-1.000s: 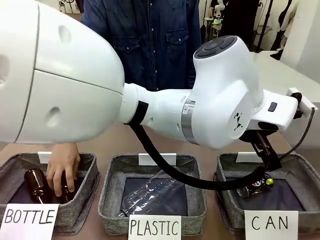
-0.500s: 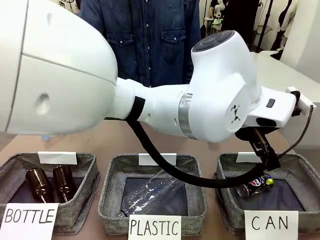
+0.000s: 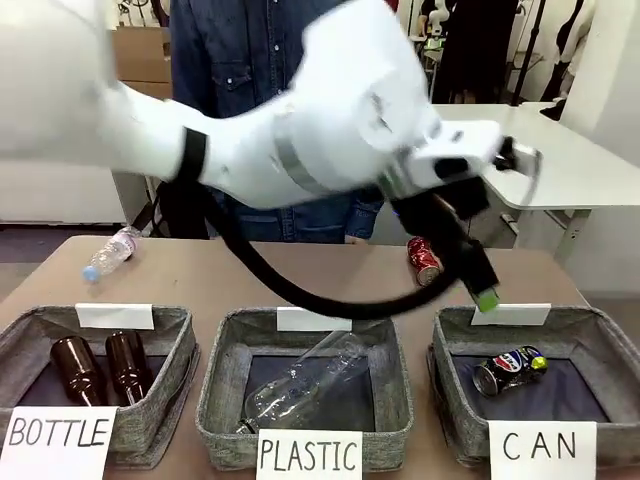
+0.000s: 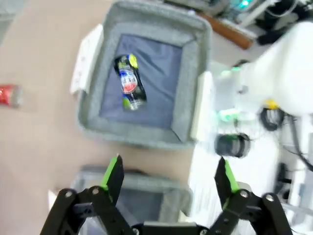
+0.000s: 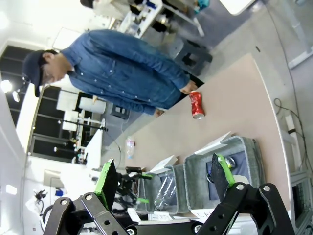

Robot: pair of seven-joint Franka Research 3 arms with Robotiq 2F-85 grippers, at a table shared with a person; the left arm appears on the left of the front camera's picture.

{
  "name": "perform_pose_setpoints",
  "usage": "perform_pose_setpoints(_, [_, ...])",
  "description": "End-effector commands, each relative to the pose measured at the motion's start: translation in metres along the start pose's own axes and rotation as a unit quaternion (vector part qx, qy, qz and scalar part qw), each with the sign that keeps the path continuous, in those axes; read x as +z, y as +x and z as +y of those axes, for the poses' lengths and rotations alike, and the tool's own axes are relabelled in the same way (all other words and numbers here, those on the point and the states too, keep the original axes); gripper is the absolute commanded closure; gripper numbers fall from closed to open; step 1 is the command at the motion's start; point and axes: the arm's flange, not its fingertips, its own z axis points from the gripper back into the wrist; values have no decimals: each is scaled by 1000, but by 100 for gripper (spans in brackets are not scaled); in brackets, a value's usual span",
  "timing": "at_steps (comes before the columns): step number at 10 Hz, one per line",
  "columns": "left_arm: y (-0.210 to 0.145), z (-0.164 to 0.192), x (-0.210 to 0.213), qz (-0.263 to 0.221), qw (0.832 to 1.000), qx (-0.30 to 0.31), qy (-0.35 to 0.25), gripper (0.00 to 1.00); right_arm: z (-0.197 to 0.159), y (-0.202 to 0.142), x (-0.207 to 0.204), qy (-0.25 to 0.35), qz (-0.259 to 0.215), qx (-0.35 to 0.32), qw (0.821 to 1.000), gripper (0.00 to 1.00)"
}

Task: Sort the can waste into the basket.
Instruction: Pick up the can waste from the table and place it in the right Fabric basket.

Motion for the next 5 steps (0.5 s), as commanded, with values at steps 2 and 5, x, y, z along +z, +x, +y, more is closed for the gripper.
perform_pose_setpoints(2, [-110,-11,141,-44,993,95,-60,4,3,1,4,-1,-4,-6,1000,0])
perform_pose_setpoints(5, [-265,1,259,-171,944,281,-27,4,3,1,4,-1,-4,-6,1000,0])
